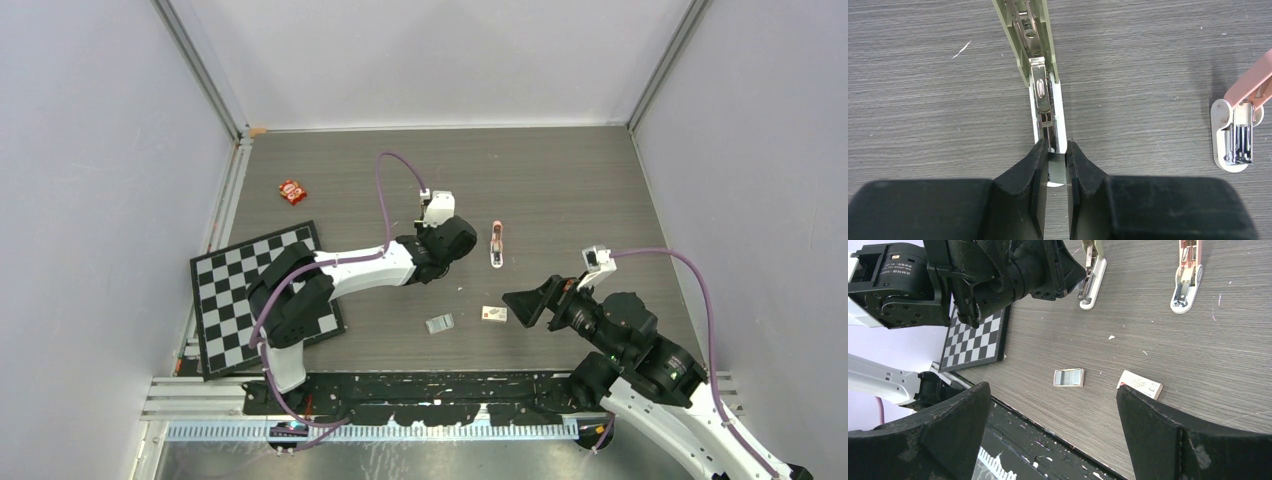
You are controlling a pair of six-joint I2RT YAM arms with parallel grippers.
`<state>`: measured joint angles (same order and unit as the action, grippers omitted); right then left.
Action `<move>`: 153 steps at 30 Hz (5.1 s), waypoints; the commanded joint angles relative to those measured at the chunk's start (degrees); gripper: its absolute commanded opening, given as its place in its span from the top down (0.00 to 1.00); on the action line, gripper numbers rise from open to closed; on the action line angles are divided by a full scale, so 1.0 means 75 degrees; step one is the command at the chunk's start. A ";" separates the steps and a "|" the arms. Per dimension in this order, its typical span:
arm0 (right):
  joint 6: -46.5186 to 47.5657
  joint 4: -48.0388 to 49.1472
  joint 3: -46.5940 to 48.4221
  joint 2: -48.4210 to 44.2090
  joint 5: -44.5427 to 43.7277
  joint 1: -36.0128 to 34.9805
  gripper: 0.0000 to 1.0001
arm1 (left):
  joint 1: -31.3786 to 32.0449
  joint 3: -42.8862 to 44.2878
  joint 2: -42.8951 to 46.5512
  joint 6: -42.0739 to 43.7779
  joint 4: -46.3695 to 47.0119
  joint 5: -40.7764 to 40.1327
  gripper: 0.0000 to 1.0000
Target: Load the staples into the stapler
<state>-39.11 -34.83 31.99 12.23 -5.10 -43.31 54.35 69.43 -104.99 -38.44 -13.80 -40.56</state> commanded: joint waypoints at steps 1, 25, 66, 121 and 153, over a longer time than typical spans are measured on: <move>0.0150 0.0159 0.0198 -0.0081 -0.0116 -0.0013 0.00 | -0.0050 0.0162 -0.0063 0.0004 0.0373 -0.0385 0.93; 0.0173 0.0205 0.0151 -0.0076 -0.0128 -0.0004 0.00 | -0.0121 -0.0138 0.0000 0.0170 0.0399 -0.0566 0.93; 0.0212 0.0197 0.0128 -0.0119 -0.0163 -0.0007 0.00 | -0.0101 0.0335 -0.0424 0.0108 0.0056 -0.0247 0.94; 0.0176 0.0229 0.0042 -0.0214 -0.0128 -0.0009 0.00 | -0.0033 0.0903 -0.0851 -0.0231 -0.0954 -0.0580 0.89; -0.0315 0.0732 0.0344 0.1427 -0.1304 -0.0013 0.00 | -0.0440 -0.0745 0.1682 -0.0545 0.0137 0.0728 0.64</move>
<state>-39.40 -34.41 32.29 16.34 -9.30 -43.33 53.49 68.51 -100.49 -39.97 -19.42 -39.81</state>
